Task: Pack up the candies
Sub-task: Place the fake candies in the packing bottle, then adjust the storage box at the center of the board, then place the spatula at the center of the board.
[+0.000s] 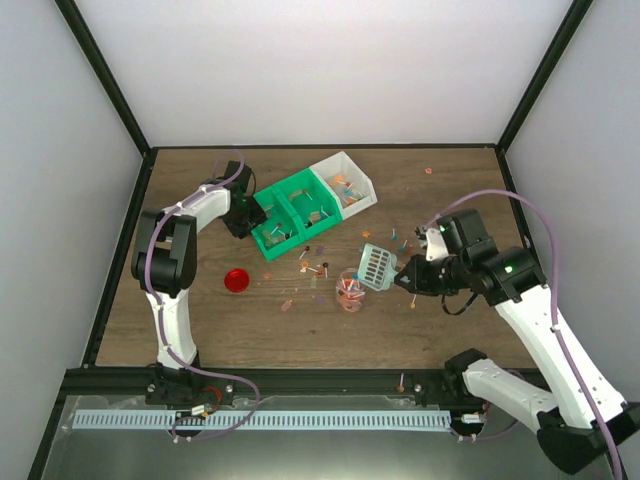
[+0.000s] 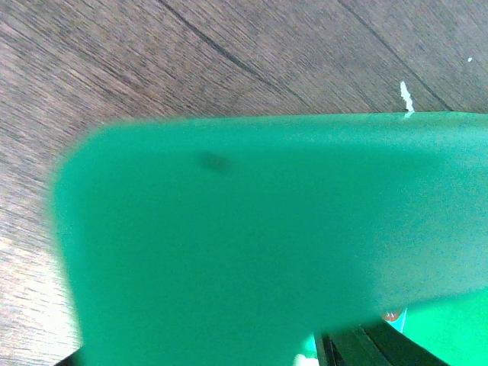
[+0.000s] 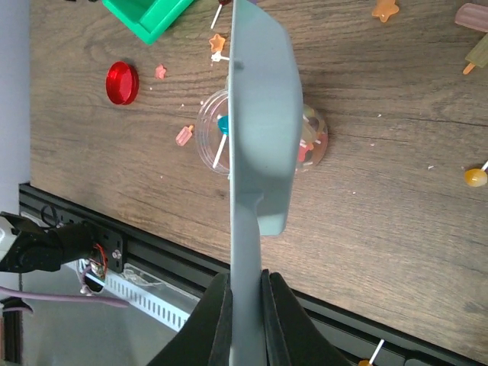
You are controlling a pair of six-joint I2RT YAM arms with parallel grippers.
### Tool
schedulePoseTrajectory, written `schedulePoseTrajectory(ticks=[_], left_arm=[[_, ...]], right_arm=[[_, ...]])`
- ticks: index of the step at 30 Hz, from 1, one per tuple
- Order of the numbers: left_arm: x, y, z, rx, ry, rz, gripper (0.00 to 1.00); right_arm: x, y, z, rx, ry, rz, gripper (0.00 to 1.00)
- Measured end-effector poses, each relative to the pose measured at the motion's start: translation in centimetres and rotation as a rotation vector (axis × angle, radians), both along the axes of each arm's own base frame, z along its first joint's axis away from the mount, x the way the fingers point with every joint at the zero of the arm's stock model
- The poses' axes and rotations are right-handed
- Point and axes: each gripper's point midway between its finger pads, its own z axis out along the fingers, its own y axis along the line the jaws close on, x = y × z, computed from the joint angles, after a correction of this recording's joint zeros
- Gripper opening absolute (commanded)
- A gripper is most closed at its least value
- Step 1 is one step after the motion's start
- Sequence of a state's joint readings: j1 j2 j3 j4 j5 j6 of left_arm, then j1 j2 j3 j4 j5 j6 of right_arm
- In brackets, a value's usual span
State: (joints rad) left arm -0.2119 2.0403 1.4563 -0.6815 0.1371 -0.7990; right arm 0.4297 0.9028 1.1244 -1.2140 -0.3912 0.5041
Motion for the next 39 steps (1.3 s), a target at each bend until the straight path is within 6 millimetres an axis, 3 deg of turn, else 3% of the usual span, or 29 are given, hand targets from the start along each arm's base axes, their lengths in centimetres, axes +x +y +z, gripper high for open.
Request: schedulePoseTrajectory(ticks=[10, 20, 24, 31, 39], left_arm=[[0.0, 0.2, -0.1, -0.009, 0.003, 0.005, 0.47], [0.1, 0.4, -0.1, -0.013, -0.001, -0.005, 0.47], [0.1, 0.5, -0.1, -0.008, -0.003, -0.006, 0.47], [0.1, 0.6, -0.1, 0.001, -0.001, -0.003, 0.44], [0.0, 0.8, -0.2, 0.030, 0.012, -0.051, 0.25]], right_arm=[[-0.1, 1.7, -0.1, -0.093, 0.013, 0.036, 0.01], [1.7, 2.0, 4.5, -0.019, -0.092, -0.054, 0.01], [3.7, 1.7, 4.9, 0.030, -0.104, -0.125, 0.01], [11.1, -2.5, 0.3, 0.227, -0.016, -0.425, 0.01], [18.1, -9.3, -5.8, 0.522, 0.044, -0.695, 0.01]])
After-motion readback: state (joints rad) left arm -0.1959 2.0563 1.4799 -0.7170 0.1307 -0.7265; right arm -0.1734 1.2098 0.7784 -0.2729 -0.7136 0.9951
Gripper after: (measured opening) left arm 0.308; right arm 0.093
